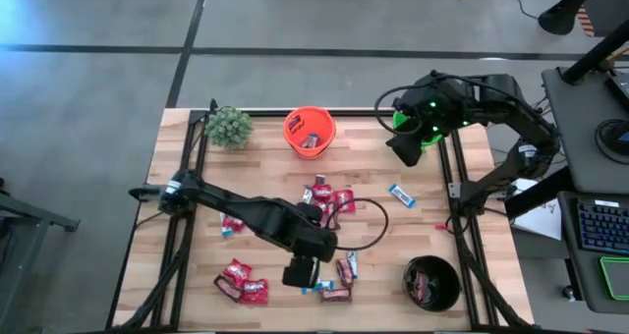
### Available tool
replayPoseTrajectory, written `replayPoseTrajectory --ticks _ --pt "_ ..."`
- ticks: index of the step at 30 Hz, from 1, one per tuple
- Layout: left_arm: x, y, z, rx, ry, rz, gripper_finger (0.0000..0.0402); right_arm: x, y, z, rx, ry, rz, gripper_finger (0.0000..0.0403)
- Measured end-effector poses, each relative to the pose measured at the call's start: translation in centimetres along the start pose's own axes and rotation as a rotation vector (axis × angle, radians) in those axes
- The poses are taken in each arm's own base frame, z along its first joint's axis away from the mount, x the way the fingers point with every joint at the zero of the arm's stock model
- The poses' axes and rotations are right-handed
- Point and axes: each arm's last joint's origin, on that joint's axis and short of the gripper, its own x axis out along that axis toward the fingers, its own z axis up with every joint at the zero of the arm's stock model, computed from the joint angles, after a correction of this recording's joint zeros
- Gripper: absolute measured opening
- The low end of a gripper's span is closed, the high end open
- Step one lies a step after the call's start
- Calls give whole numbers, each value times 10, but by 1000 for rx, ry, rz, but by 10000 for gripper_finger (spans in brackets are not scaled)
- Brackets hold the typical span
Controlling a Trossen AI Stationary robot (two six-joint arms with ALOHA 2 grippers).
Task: Sort candy
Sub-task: Put the brown chocolate into the black bucket
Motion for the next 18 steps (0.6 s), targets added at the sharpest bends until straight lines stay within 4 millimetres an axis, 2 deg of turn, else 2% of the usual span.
replayPoseTrajectory --ticks 5,10,15,18 --pt "22 -1 -2 -15 61 14 220 -9 -3 -7 1 -14 6 196" --pt "29 -1 -2 -30 49 7 220 -10 -6 -15 12 -4 1 196" --pt "22 0 -10 -32 134 6 220 -7 -9 -25 19 50 44 196" --pt "3 2 -18 -44 179 18 220 -2 -8 -35 40 105 78 196"
